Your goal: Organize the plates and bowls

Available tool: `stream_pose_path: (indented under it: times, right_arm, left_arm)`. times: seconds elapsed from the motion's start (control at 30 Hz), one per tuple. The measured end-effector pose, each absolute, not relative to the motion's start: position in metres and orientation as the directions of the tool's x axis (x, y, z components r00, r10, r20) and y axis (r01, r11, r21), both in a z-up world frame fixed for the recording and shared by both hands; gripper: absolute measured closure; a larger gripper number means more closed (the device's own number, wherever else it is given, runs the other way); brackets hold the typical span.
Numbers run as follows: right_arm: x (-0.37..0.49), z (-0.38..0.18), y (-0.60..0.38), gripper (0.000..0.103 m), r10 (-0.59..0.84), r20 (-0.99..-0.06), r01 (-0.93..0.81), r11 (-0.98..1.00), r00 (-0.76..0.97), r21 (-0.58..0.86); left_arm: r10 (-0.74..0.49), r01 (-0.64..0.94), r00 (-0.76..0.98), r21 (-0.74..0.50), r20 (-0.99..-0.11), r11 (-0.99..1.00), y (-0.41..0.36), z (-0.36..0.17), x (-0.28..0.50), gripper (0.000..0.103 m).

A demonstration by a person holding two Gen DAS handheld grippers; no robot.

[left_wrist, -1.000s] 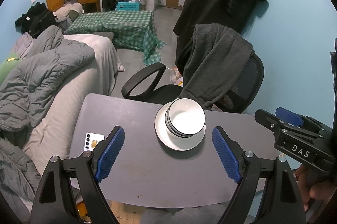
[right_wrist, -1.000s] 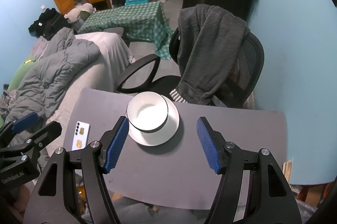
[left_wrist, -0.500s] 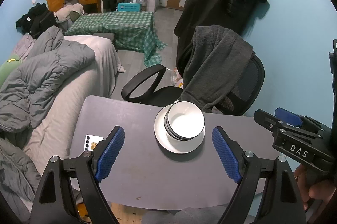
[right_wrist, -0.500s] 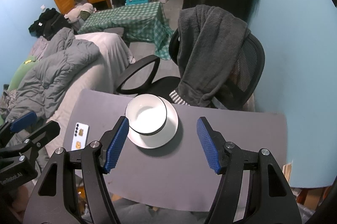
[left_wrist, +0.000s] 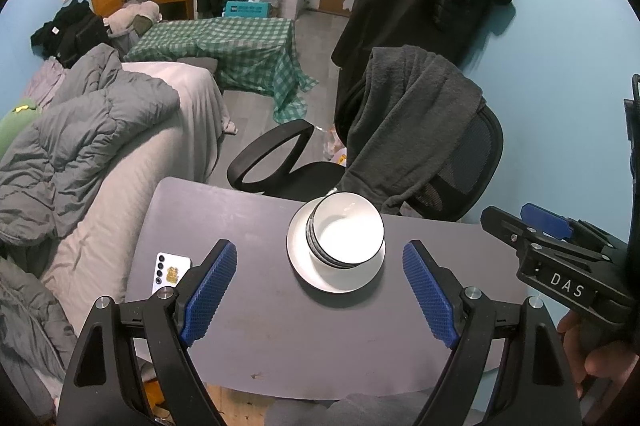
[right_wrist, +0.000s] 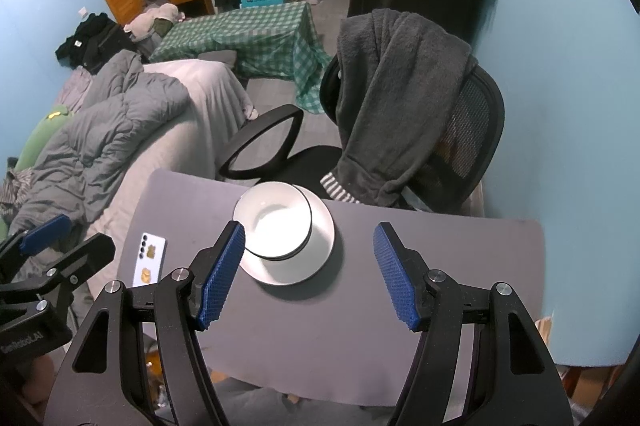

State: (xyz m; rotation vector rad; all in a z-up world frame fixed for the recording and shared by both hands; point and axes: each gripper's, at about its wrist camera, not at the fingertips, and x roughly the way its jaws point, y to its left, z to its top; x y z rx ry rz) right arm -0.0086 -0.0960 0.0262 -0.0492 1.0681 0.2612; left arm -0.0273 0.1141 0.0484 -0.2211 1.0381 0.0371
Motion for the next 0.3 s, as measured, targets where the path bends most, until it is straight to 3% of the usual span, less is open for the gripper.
stream_pose_path:
  times: [0.3]
  right_arm:
    - [-0.008,0.0265,-0.0959,0.037,0.188,-0.872,-0.233,0.968,0.452,0.088]
  left_arm:
    - [-0.062,-0.138,0.507,-0.152,-0.86,0.979,0.1076,0.0486,-0.0235,0.017]
